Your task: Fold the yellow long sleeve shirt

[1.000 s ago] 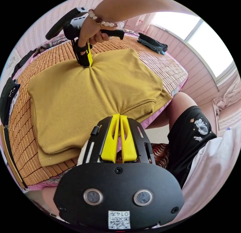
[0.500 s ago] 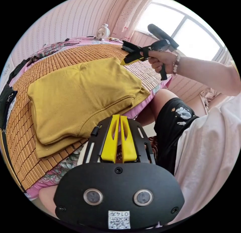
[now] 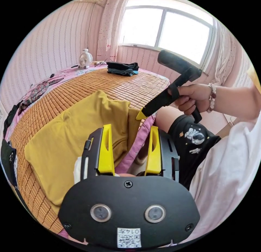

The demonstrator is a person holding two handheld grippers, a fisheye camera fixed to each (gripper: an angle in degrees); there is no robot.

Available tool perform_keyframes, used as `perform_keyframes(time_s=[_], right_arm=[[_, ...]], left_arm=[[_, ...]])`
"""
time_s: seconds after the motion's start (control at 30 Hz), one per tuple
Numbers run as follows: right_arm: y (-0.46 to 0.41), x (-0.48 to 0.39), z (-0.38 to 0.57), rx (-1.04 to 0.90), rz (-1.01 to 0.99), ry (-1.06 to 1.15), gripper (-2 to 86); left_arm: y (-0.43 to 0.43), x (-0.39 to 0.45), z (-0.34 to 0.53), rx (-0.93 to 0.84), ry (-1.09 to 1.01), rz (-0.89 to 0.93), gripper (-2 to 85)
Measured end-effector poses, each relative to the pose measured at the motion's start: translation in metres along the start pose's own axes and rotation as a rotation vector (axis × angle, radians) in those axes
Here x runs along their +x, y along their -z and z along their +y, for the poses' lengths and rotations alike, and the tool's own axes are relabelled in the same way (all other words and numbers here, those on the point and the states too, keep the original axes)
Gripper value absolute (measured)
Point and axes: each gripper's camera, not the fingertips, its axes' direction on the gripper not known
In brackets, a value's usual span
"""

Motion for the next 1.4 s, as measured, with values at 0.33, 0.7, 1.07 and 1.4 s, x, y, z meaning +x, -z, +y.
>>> perform_keyframes(time_s=[0.33, 0.7, 1.07, 1.4], right_arm=[[0.043, 0.067, 0.034, 0.099, -0.206, -0.055, 5.8], [-0.019, 0.153, 0.050, 0.331, -0.633, -0.561, 6.5], [0.063, 0.023, 0.040, 0.341, -0.352, 0.033, 2.2], [-0.056, -0.137, -0.071, 0.073, -0.128, 0.408, 5.4]], left_arm=[[0.007, -0.012, 0.026, -0.123, 0.102, -0.027, 4.3], [0.078, -0.021, 0.084, -0.011, 0.252, -0.009, 4.2], [0.134, -0.038, 0.106, 0.257, 0.385, 0.131, 4.1], [0.176, -0.120, 0.155, 0.348, 0.819, -0.071, 4.7]])
